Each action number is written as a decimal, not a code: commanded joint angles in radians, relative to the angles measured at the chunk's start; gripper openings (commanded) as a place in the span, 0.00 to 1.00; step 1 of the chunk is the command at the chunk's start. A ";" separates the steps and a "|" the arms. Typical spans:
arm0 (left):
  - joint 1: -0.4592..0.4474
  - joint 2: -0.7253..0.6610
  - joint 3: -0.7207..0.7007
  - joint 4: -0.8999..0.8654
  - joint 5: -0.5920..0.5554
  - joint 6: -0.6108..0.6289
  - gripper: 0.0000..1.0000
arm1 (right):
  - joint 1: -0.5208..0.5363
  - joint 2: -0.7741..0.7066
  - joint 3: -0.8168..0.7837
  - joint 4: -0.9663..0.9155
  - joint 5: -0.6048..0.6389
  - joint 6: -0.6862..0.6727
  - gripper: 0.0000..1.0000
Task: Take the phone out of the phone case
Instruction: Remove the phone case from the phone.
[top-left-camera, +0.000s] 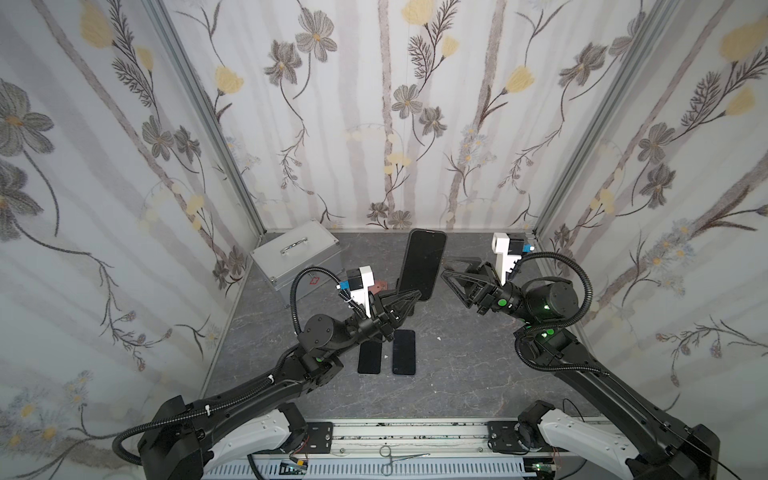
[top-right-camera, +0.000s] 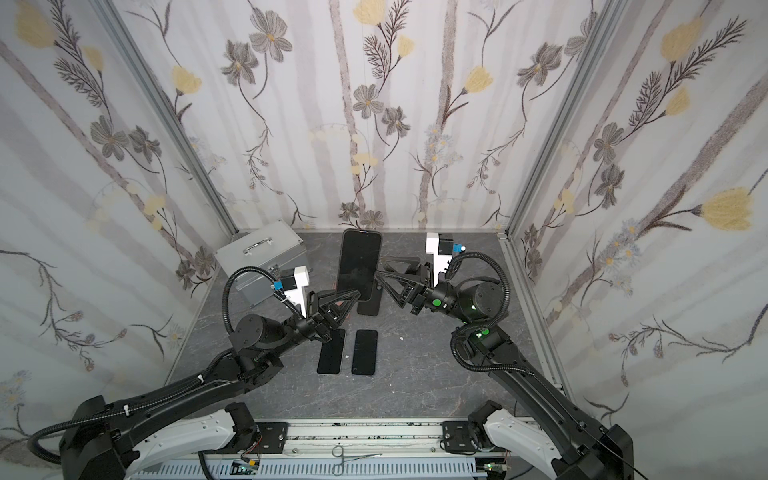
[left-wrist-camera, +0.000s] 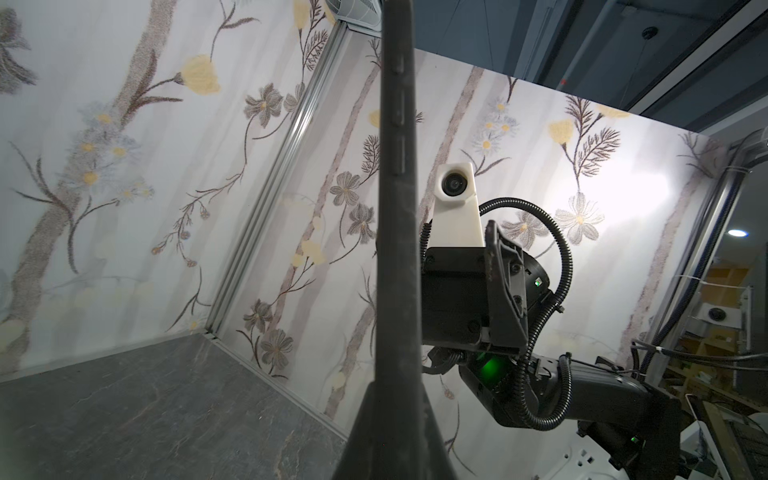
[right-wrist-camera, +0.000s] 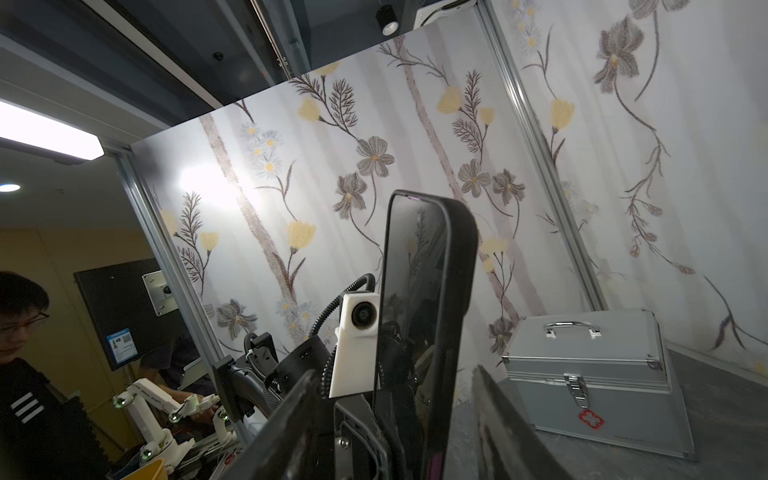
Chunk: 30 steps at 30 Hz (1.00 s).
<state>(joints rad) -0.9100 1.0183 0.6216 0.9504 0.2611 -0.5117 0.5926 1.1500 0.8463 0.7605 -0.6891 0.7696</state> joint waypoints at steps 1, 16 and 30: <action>-0.011 -0.001 0.002 0.164 -0.001 -0.043 0.00 | 0.015 0.020 0.013 0.065 -0.021 0.007 0.55; -0.025 0.004 0.003 0.223 -0.005 -0.071 0.00 | 0.069 0.068 0.092 -0.041 -0.157 -0.074 0.30; -0.027 0.026 0.021 0.226 0.020 -0.079 0.00 | 0.070 0.093 0.173 -0.212 -0.217 -0.155 0.19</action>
<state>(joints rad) -0.9363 1.0443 0.6289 1.1179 0.2821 -0.5800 0.6609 1.2373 1.0008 0.5900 -0.8848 0.6521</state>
